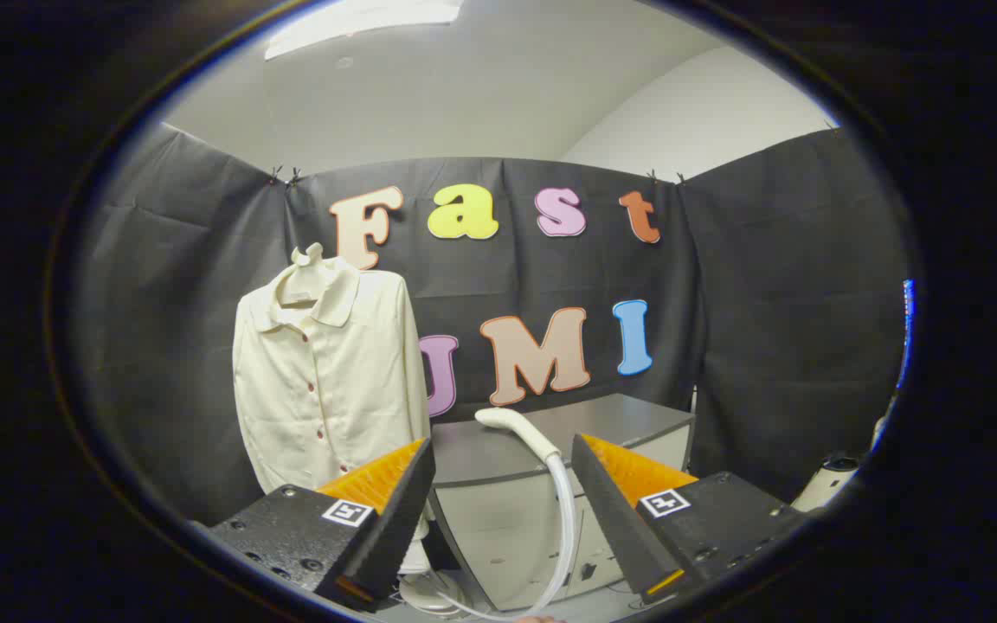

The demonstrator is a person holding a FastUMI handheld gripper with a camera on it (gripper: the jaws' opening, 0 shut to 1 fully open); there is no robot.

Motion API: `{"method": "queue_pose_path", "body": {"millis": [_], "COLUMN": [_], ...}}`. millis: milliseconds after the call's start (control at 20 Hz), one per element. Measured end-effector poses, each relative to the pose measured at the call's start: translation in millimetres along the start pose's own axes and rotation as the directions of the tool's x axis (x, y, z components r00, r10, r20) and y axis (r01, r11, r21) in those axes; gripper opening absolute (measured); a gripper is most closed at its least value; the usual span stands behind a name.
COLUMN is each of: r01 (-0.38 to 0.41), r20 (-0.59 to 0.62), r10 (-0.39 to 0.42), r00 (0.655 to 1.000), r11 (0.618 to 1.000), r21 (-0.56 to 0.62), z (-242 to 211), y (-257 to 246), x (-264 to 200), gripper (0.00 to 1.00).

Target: Iron the clothes twice with a garment steamer, once on the left side and once on the right side.

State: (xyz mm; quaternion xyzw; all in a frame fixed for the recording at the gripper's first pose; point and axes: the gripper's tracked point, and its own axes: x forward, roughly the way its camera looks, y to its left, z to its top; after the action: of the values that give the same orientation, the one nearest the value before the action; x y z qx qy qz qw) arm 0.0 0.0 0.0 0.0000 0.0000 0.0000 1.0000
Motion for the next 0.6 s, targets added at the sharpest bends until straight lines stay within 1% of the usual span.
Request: {"method": "queue_pose_path", "body": {"millis": [600], "r01": [-0.043], "r20": [-0.022], "r10": [0.043], "r00": [0.999], "r11": [0.999], "r21": [0.001], "z": [4], "y": [-24], "x": [46], "gripper": [0.96]}}
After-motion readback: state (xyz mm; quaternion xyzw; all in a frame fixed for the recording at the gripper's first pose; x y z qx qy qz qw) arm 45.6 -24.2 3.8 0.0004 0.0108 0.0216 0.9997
